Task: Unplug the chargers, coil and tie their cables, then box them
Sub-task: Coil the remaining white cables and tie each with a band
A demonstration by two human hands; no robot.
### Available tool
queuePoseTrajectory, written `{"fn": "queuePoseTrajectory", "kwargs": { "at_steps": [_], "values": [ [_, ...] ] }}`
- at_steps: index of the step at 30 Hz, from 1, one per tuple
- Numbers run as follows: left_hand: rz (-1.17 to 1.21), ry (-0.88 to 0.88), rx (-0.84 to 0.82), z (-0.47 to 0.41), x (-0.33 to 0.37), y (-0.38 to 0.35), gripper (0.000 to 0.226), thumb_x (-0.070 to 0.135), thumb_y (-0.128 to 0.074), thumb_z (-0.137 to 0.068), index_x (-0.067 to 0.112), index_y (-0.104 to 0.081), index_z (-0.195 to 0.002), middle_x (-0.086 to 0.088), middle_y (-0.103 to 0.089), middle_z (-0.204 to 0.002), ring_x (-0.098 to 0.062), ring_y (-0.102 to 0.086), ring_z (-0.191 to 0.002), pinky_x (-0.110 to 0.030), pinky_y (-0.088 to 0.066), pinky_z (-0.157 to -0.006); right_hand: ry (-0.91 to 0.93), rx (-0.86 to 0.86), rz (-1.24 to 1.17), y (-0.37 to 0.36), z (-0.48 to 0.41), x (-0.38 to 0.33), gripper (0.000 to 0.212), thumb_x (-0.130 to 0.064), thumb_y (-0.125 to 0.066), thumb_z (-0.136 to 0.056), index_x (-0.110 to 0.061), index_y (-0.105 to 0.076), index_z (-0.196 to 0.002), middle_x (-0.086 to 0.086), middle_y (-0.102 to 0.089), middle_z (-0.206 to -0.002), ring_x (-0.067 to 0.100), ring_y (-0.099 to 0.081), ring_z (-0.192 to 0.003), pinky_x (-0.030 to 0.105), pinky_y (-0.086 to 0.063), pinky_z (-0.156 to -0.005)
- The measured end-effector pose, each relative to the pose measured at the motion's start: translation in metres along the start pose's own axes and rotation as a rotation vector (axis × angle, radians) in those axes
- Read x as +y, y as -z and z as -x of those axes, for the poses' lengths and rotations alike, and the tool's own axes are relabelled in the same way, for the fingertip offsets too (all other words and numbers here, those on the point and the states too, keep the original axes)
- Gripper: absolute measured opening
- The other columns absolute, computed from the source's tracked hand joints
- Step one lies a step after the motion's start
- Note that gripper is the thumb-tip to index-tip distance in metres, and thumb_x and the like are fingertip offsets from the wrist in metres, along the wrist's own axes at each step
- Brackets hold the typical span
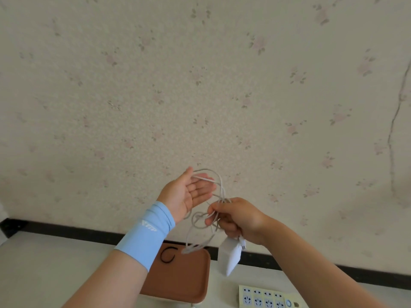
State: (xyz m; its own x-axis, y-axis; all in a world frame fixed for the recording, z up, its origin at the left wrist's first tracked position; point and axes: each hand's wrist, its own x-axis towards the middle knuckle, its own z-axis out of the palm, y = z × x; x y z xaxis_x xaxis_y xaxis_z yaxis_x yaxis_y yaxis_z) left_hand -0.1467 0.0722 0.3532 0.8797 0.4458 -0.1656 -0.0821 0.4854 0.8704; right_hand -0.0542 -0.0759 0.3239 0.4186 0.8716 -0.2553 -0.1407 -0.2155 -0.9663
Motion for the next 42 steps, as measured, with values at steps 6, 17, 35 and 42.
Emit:
{"fn": "queuePoseTrajectory", "kwargs": {
  "at_steps": [6, 17, 35, 42],
  "values": [
    [-0.973, -0.226, -0.049, 0.005, -0.018, 0.001, 0.033, 0.026, -0.077, -0.083, 0.031, -0.068, -0.114, 0.011, -0.07, -0.113, -0.003, -0.064, -0.106, -0.028, -0.051, -0.098, 0.052, 0.167, -0.321, 0.016, -0.003, -0.007, 0.023, -0.015, -0.041, -0.106, -0.005, -0.059, -0.096, 0.01, -0.064, -0.074, 0.011, -0.038, -0.049, 0.02, -0.025, -0.041],
    [-1.206, -0.128, 0.068, -0.012, -0.031, 0.007, 0.083, -0.002, -0.066, -0.077, 0.039, -0.033, -0.142, 0.0, -0.024, -0.137, -0.02, -0.04, -0.122, -0.023, -0.049, -0.087, 0.047, 0.101, -0.473, 0.018, 0.002, -0.008, 0.023, -0.01, -0.035, -0.104, -0.01, -0.053, -0.09, 0.018, -0.072, -0.094, 0.014, -0.042, -0.048, 0.02, -0.025, -0.041],
    [-1.634, 0.553, 0.136, -0.002, -0.005, 0.04, 0.052, 0.056, -0.046, -0.094, 0.012, -0.073, -0.093, -0.005, -0.055, -0.134, -0.027, -0.058, -0.101, -0.035, -0.049, -0.089, 0.002, 0.309, -0.38, 0.035, 0.0, -0.009, 0.02, -0.01, -0.037, -0.106, -0.011, -0.051, -0.092, 0.006, -0.058, -0.07, 0.014, -0.041, -0.049, 0.022, -0.025, -0.04],
    [-1.407, -0.614, 0.223, -0.009, -0.026, 0.008, 0.031, -0.005, -0.05, -0.078, 0.024, -0.049, -0.089, 0.007, -0.049, -0.1, -0.019, -0.051, -0.097, -0.032, -0.046, -0.085, -0.025, 0.198, -0.246, 0.022, 0.002, -0.011, 0.021, -0.01, -0.037, -0.106, -0.009, -0.054, -0.095, 0.007, -0.062, -0.072, 0.015, -0.046, -0.051, 0.022, -0.025, -0.043]
  ]
}}
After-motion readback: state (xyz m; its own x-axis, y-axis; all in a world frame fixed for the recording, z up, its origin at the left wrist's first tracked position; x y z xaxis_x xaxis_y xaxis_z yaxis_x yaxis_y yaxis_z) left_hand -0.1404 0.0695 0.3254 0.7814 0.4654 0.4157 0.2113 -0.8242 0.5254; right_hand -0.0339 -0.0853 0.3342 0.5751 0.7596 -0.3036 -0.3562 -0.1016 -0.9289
